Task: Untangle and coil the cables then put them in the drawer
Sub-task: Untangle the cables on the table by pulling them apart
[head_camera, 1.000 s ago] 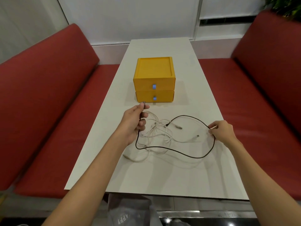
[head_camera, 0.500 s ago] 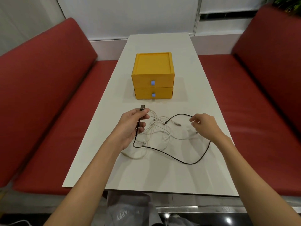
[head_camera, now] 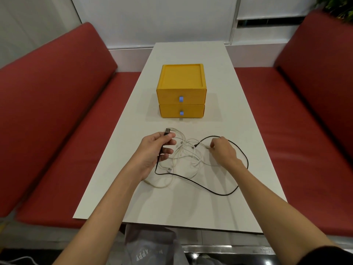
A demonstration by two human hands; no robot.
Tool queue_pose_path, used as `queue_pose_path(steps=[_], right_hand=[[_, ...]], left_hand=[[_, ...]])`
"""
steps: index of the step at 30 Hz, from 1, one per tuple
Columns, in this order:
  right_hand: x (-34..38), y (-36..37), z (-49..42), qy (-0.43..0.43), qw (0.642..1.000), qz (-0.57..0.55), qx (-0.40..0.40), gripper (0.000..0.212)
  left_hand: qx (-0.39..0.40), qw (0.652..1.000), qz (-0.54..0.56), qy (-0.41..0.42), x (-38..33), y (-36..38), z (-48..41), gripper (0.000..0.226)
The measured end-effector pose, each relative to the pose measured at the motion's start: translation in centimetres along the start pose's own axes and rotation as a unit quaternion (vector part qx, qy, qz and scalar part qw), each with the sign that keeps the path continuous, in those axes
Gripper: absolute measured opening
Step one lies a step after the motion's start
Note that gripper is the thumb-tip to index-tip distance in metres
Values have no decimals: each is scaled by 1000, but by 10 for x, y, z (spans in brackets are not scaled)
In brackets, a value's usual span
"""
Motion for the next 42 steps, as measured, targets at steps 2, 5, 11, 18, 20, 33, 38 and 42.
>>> queue_pose_path(steps=[2,5,11,18,20,33,38,42], right_hand=[[0,-5,-2,2,1000,-8,-7,17],[3,-30,-5,-7,995,-86,-55,16],[45,-124,6,-122,946,-267,-139,7],[100,-178,41,-264,943,-200,-43,6],[111,-179,47,-284,941,-179,-31,7],[119,-169,52,-297,924,-239,-18,11],[118,-160,47,-251,901,-354,-7,16],[120,-139,46,-202,916,-346,-14,26]], left_hand=[[2,1000,-4,6,0,-1,1,20],[6,1000,-18,21,-1,-3,1,20],[-8,993,-53,102,-8,0,-1,19],[-34,969,-79,233,-27,19,1,21],[-26,963,-74,258,-32,24,1,21],[52,940,-121,315,-35,29,-1,22],[10,933,-170,316,-37,28,-7,17],[-4,944,-119,307,-44,26,-6,15]])
Point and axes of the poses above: each hand's wrist, its own z-axis away from the middle knuckle, its own y-axis out of the palm, x = y × z, the point moved 2 cm from there along -z, towards the middle knuckle
